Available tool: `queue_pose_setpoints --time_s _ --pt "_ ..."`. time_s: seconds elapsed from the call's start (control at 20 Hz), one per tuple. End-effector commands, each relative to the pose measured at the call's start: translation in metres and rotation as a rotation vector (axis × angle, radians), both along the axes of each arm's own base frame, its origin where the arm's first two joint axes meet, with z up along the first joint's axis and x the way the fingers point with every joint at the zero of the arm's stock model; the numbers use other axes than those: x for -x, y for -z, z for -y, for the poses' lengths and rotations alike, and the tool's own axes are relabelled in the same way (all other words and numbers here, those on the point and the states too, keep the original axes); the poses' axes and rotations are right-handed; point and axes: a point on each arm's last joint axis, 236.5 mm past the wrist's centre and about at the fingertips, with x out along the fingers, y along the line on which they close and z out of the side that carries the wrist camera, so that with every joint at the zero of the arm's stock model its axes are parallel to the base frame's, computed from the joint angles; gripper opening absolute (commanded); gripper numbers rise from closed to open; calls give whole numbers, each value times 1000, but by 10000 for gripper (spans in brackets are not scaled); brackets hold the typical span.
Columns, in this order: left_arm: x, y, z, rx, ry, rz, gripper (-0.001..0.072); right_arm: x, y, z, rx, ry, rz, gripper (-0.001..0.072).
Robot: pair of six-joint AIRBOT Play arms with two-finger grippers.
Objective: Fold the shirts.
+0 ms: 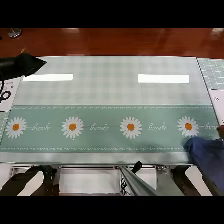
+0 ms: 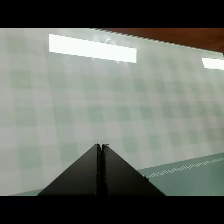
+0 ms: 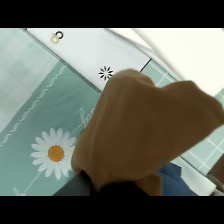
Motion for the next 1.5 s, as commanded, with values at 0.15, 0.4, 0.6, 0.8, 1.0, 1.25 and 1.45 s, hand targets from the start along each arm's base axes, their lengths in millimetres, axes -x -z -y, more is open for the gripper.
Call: queue_pose_setpoints --time_s 0.15,0.4,0.6,0.8,1.0,1.25,1.45 --pt "-14 22 -3 9 -9 -50 18 -34 14 -11 -222 111 122 34" --pt "-15 22 -4 -8 -1 -36 19 -30 15 -7 -221 150 117 34" --pt "-33 14 -17 -14 -74 28 18 2 21 9 -122 208 19 34" --pt "-52 16 -35 -15 -146 59 19 80 34 27 37 330 -225 34" --pt "-64 30 -57 -20 -202 41 19 142 65 18 -8 477 -338 34" --pt "-70 42 -76 -52 -221 36 19 185 118 -1 -139 552 -494 35" --pt "-70 41 -84 -73 -226 47 19 238 124 -6 -115 626 -742 35"
